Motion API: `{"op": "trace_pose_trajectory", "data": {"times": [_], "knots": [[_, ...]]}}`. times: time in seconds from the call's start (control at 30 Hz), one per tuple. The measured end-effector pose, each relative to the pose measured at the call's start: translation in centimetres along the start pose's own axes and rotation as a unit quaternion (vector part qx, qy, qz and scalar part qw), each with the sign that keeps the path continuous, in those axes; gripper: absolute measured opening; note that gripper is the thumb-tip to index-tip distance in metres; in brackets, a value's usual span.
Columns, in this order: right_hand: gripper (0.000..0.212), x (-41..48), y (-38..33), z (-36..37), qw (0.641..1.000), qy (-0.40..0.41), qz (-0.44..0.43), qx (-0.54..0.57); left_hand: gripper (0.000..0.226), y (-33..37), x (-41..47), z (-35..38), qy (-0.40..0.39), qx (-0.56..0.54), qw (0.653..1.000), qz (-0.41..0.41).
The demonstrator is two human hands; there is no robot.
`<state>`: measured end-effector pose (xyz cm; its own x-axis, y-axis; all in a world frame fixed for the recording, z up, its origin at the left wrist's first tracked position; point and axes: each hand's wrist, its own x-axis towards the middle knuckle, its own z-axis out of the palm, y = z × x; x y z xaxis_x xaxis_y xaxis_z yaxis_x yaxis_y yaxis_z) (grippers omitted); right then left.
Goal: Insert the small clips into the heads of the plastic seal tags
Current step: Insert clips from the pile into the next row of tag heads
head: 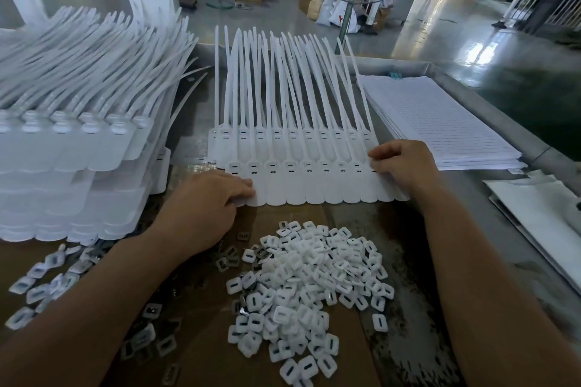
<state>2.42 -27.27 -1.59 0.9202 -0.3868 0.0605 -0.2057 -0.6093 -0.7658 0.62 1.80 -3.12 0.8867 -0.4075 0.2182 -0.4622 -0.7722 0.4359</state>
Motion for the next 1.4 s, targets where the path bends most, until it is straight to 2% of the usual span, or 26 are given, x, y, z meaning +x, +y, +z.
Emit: {"op": "trace_pose_trajectory", "data": {"times": [0.27, 0.57, 0.63, 0.7, 0.8, 0.93, 1.13, 1.4], "knots": [[0.017, 0.1, -0.1, 0.2, 1.0, 0.013, 0.013, 0.014, 0.039, -0.1, 0.1, 0.0, 0.001, 0.002, 1.0, 0.004], [0.014, -0.4, -0.8, -0.3, 0.999, 0.027, -0.042, -0.015, 0.039, 0.0, 0.1, 0.0, -0.001, 0.0, 1.0, 0.006], [0.015, -1.0, -1.7, -0.5, 0.997, -0.02, -0.079, 0.006, 0.039, 0.0, 0.0, 0.0, 0.0, -0.004, 1.0, 0.006], [0.018, -2.0, -3.0, -0.6, 0.984, -0.125, -0.122, 0.02, 0.038, 0.1, 0.0, 0.0, 0.002, -0.009, 1.0, 0.006], [0.019, -3.5, -4.4, -0.5, 0.939, -0.299, -0.167, -0.021, 0.037, 0.0, 0.1, 0.0, 0.004, -0.007, 1.0, 0.007], [0.019, -4.3, -5.1, -0.2, 0.881, -0.432, -0.162, -0.106, 0.037, 0.0, 0.0, 0.0, 0.007, -0.009, 1.0, 0.006], [0.021, -4.4, -5.2, 0.7, 0.856, -0.483, -0.138, -0.119, 0.037, 0.0, 0.1, 0.0, 0.004, -0.008, 1.0, 0.003], [0.016, -4.4, -5.1, 0.9, 0.858, -0.477, -0.15, -0.117, 0.037, -0.2, 0.1, 0.1, 0.004, -0.005, 1.0, 0.002]]}}
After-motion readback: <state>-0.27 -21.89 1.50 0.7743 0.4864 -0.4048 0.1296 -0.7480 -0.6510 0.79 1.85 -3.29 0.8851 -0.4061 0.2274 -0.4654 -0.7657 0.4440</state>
